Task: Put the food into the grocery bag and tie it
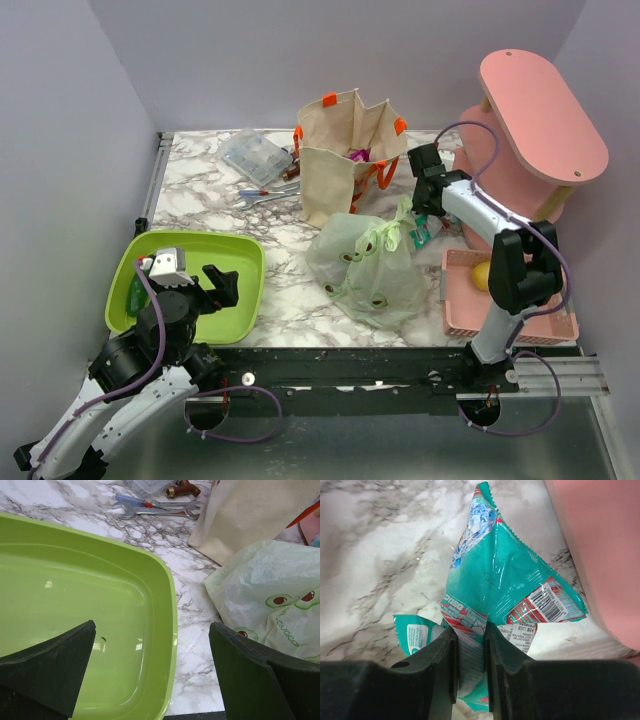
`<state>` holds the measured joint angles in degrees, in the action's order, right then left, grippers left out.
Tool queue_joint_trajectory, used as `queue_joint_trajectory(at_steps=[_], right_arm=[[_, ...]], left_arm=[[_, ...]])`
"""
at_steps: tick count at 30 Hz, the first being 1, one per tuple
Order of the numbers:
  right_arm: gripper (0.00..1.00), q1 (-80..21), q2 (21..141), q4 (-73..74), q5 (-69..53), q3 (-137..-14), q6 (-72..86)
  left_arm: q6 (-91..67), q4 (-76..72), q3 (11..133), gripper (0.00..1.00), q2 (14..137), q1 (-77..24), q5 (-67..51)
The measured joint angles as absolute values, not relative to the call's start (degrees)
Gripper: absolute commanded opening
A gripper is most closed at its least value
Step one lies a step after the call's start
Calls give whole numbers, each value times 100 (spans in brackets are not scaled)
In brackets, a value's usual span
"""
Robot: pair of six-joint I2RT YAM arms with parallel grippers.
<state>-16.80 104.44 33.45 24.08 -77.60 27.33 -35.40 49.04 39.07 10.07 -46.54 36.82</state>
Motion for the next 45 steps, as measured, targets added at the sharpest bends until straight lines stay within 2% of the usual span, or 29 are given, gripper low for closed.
queue_joint_trajectory(at_steps=[16, 26, 45], right_arm=[[1, -1682, 8370, 3223, 2112, -7491, 2637], [1, -1682, 7096, 2443, 1249, -7411, 2569], [1, -1682, 6810, -707, -1162, -7216, 3599]], left_arm=[[-3568, 4943, 3909, 98, 1007, -4654, 3684], [-3629, 4947, 3909, 98, 996, -4654, 3684], [-3625, 4941, 3909, 98, 878, -4654, 3684]])
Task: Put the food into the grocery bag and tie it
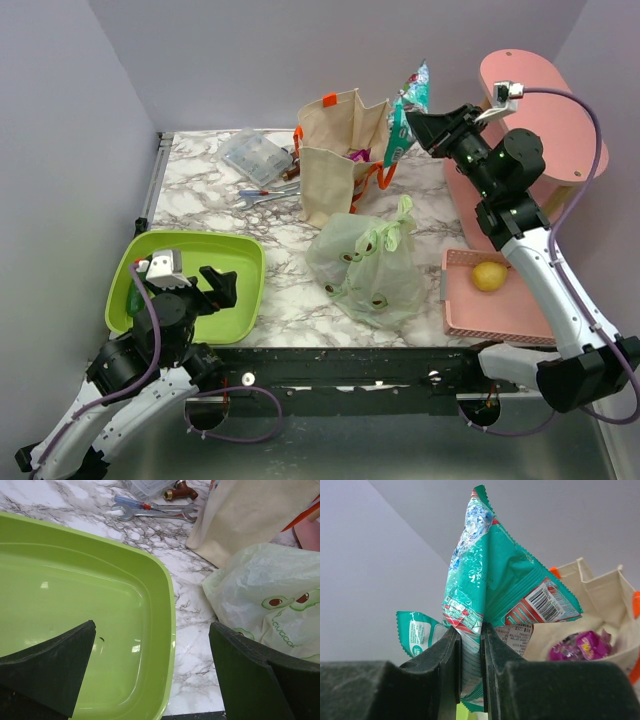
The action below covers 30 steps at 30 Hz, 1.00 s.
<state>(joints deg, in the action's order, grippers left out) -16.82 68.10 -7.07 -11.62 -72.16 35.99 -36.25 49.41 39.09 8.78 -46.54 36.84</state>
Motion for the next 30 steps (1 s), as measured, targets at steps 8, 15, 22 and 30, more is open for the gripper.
queue_joint_trajectory(at_steps=[8, 15, 22, 30], right_arm=[[1, -1682, 7588, -1494, -1393, -7363, 4300], [1, -1682, 8477, -1594, -1623, -7926, 4698], [1, -1691, 9035, -1564, -1634, -8307, 4845], [0, -1693, 9843, -1236, -1625, -8962, 4840]], left_arm=[[-3625, 4941, 3909, 98, 779, -4654, 3686], [-3625, 4941, 3909, 98, 755, -4654, 3684], [-3625, 4941, 3909, 98, 683, -4654, 3684], [-3625, 4939, 3909, 98, 650, -4654, 3684]])
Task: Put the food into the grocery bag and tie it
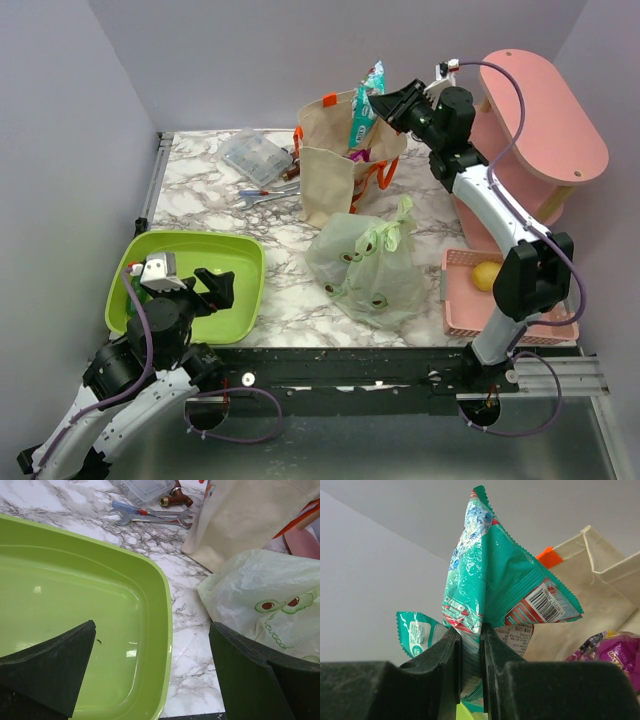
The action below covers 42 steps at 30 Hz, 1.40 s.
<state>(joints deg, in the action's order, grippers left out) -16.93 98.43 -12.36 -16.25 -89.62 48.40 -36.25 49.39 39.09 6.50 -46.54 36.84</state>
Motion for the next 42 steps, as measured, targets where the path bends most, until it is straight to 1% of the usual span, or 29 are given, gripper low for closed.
queue_joint_trajectory(at_steps=[13, 20, 21, 24, 31, 32, 34, 35, 36, 38, 42], right_arm=[[1, -1693, 11093, -805, -1441, -9382, 4829], [1, -1693, 11483, -718, -1247, -9642, 4504], [1, -1693, 11498, -722, -1203, -9651, 4410], [8, -1704, 11504, -720, -1066, -9671, 4095], [12, -1721, 11537, -674, -921, -9721, 3441], [20, -1721, 11515, -674, -893, -9686, 3350], [58, -1719, 11439, -655, -843, -9557, 3199], [75, -1719, 11386, -615, -834, -9489, 3131], [84, -1719, 11332, -530, -832, -9428, 3074], [90, -1719, 11246, -279, -834, -9402, 2978], [97, -1719, 11096, 233, -829, -9533, 2759]], left_arm=[[-3625, 4941, 3909, 98, 637, -4654, 3686], [-3627, 4943, 3909, 98, 639, -4654, 3686], [-3627, 4943, 3909, 98, 639, -4654, 3686], [-3627, 4943, 3909, 98, 659, -4654, 3686], [-3627, 4945, 3909, 98, 766, -4654, 3686], [-3627, 4945, 3909, 98, 770, -4654, 3686], [-3627, 4943, 3909, 98, 773, -4654, 3686], [-3627, 4945, 3909, 98, 773, -4654, 3686], [-3627, 4945, 3909, 98, 777, -4654, 3686], [-3627, 4945, 3909, 98, 786, -4654, 3686], [-3627, 4945, 3909, 98, 832, -4654, 3688]])
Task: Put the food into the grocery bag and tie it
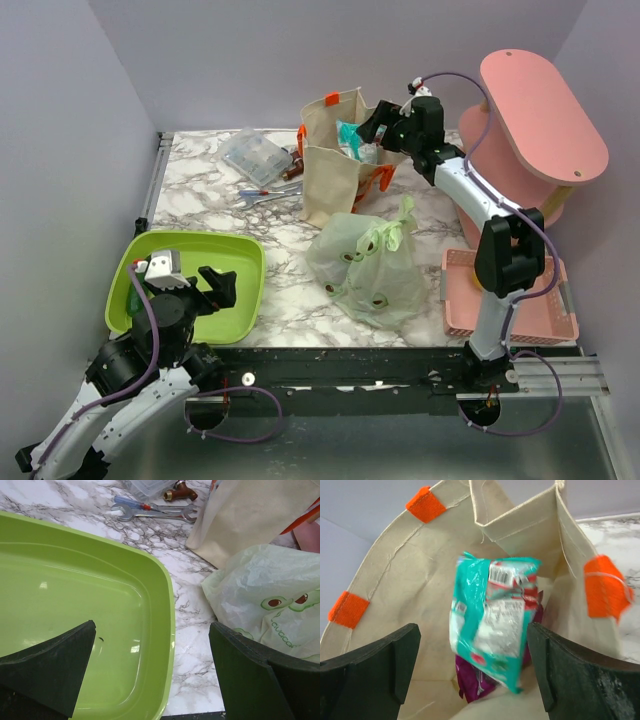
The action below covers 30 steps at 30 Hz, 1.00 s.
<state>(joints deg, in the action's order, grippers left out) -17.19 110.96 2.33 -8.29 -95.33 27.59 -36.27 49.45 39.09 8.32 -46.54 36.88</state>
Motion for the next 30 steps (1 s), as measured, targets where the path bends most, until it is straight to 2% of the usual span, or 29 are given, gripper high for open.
queue_joint_trajectory(at_steps=[2, 11, 21, 30], right_arm=[[100, -1719, 10986, 414, -840, -9579, 2703], [100, -1719, 9876, 1181, -908, -9657, 2536], [100, -1719, 8984, 2904, -642, -9732, 2591], [100, -1719, 8396, 4095, -183, -8956, 2718]], left_arm=[[-3627, 4945, 3909, 98, 849, -4654, 3686], [-3651, 4950, 3909, 98, 886, -4654, 3688], [-3651, 4952, 3909, 98, 895, -4654, 3686], [-3651, 4950, 3909, 98, 895, -4654, 3686]])
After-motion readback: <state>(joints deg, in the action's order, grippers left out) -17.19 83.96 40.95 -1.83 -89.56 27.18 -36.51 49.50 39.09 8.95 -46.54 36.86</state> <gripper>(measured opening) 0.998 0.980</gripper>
